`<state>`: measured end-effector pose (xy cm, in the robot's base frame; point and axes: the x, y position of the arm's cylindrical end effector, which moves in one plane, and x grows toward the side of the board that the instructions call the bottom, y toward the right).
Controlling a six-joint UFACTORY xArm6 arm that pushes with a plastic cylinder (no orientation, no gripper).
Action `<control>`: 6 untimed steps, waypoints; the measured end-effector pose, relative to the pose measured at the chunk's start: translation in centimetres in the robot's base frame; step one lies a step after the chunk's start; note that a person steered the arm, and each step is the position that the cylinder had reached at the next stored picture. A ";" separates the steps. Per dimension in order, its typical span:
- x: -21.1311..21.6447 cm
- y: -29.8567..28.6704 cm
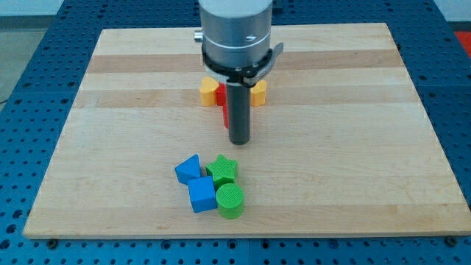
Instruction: Nudge green star along with green circle down a bit
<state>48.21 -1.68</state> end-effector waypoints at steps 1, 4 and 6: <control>-0.2 -1.6; -2.7 -1.8; 5.2 1.8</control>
